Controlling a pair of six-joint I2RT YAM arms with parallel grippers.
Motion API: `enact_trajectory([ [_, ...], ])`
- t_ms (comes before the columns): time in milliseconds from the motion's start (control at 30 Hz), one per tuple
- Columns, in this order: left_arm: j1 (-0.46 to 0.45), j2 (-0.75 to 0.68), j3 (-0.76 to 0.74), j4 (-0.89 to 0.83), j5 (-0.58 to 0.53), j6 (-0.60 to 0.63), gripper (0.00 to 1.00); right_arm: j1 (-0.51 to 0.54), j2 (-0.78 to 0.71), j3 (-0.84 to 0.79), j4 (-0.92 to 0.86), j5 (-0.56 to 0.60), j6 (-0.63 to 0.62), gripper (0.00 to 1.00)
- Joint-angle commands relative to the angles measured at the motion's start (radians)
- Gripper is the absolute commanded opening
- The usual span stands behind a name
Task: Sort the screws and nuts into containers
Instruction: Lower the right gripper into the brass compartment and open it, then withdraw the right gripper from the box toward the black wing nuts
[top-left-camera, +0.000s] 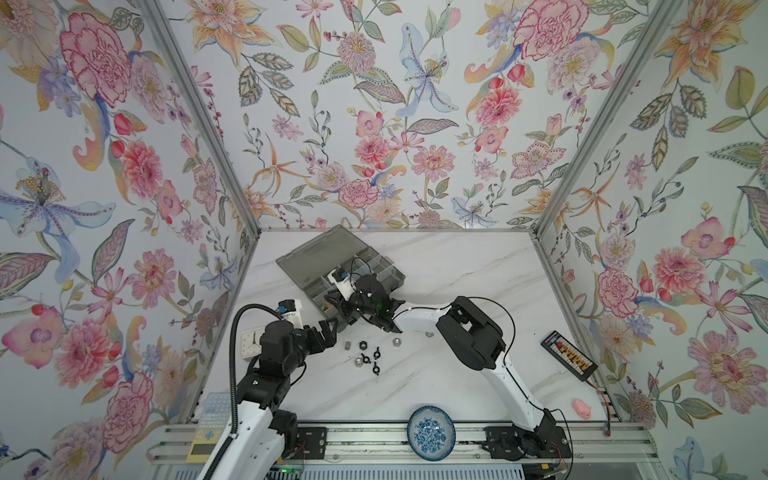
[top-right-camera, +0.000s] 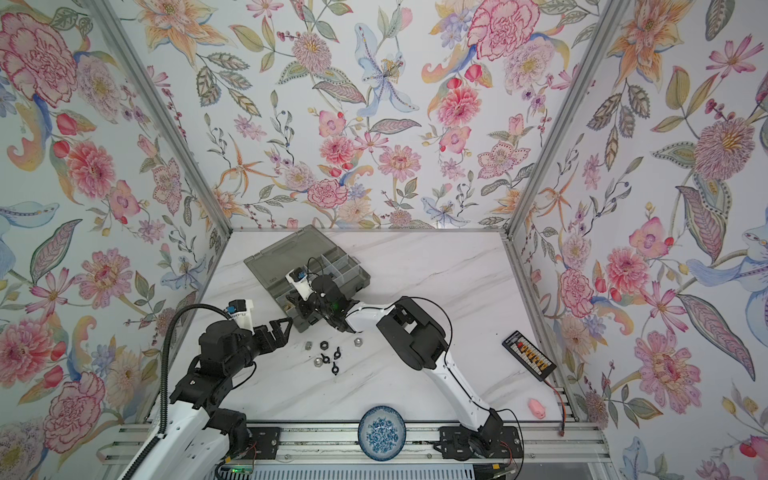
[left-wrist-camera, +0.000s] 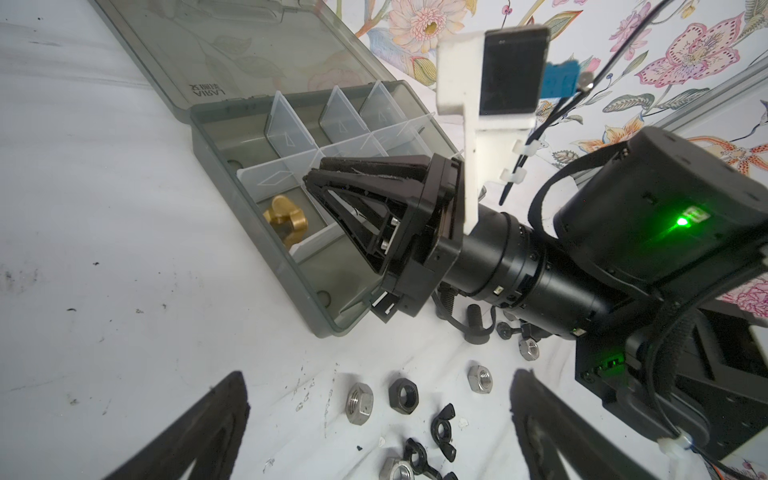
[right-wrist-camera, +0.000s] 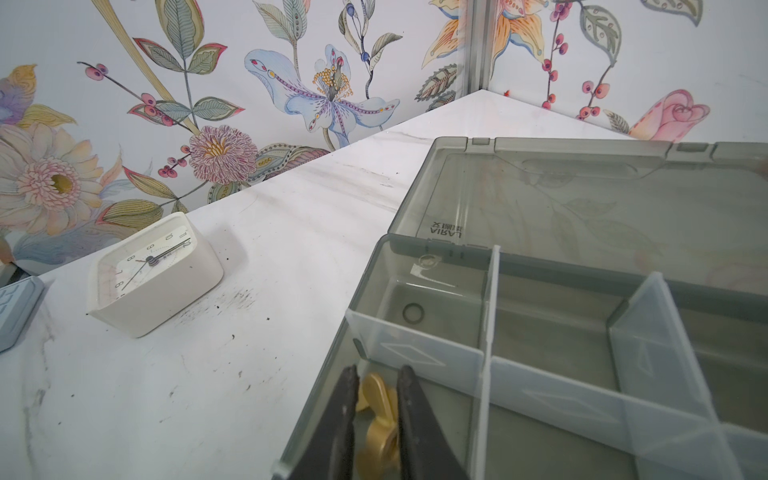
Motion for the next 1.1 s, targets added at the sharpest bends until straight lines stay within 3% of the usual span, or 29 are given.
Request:
enact_trajectory([
  [0, 0.013, -0.009, 0.026, -0.014, 0.007, 0.013, 0.99, -0.002, 0.026, 0.031, 0.036, 0.006, 0.02, 0.22],
  [300, 0.013, -0.007, 0.024, -0.023, 0.002, 0.013, 0.99, -0.015, -0.027, -0.049, 0.109, -0.012, 0.059, 0.31],
  [633, 0.012, -0.01, 0.019, -0.065, -0.047, 0.012, 0.99, -0.06, -0.267, -0.306, 0.152, -0.095, 0.111, 0.38],
  [1067, 0.009, 0.0, -0.018, -0.05, -0.042, -0.023, 1.0, -0.071, -0.539, -0.485, -0.227, -0.115, -0.013, 0.48],
])
